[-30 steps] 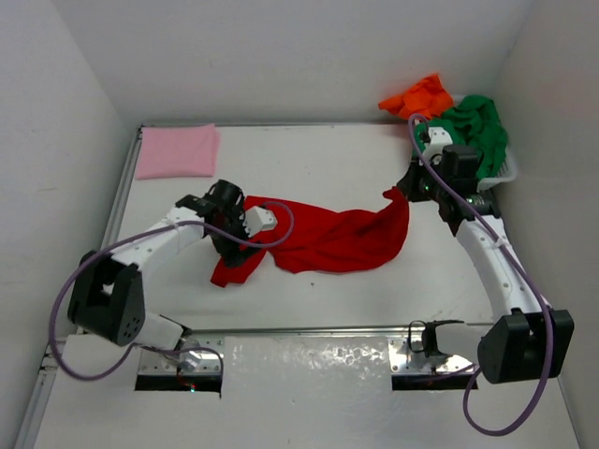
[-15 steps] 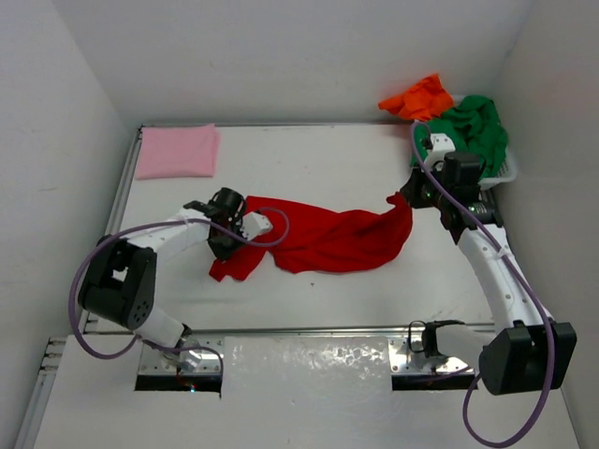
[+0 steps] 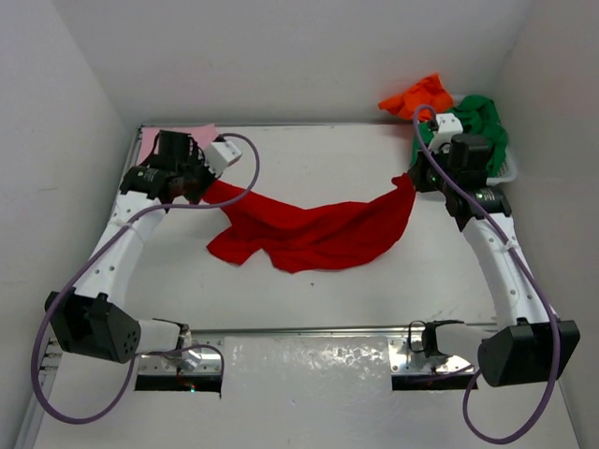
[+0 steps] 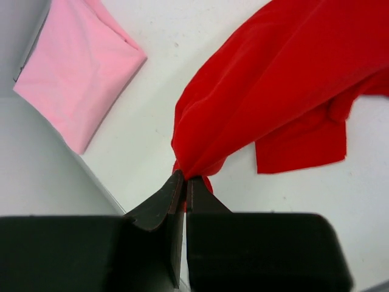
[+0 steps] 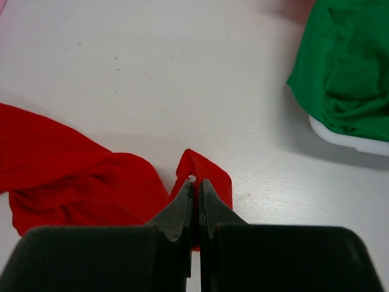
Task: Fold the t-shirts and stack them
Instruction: Flatten out the tshirt
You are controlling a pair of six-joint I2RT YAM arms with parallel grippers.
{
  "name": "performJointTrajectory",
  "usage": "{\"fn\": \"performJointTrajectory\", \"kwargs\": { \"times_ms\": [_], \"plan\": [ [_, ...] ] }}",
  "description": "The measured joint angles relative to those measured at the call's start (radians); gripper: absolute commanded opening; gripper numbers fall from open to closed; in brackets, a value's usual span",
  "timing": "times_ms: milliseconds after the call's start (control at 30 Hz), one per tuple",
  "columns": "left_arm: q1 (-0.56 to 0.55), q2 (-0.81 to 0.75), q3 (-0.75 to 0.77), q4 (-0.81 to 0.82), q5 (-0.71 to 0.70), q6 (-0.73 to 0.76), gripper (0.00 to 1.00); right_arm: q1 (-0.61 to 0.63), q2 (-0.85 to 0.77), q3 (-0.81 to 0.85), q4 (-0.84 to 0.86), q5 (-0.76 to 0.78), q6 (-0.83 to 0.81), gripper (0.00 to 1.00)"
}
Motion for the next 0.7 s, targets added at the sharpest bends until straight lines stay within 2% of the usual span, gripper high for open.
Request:
{"fn": "performJointTrajectory", "kwargs": {
  "times_ms": [167,433,500,533,633,700],
  "plan": [
    [0.000,-0.011,0.028,-0.113,0.024,0.059,0.00,0.000,-0.032,0.019,-0.045,0.028,-0.030,0.00],
    [0.002,-0.011,-0.015,-0.211,0.007,0.154,0.00,0.000,-0.054,0.029,-0.069,0.030,-0.052,0.00],
    [0.002,-0.011,-0.033,-0.222,0.006,0.190,0.10,0.000,-0.054,0.029,-0.074,0.030,-0.055,0.00],
    [0.002,-0.011,-0.053,-0.246,0.013,0.219,0.22,0.000,-0.054,0.029,-0.075,0.029,-0.055,0.00],
    [0.002,-0.011,-0.161,-0.341,0.023,0.277,0.31,0.000,-0.054,0.027,-0.079,0.026,-0.059,0.00],
    [0.002,-0.013,-0.264,-0.391,-0.008,0.304,0.31,0.000,-0.058,0.014,-0.080,0.029,-0.062,0.00]
  ]
}}
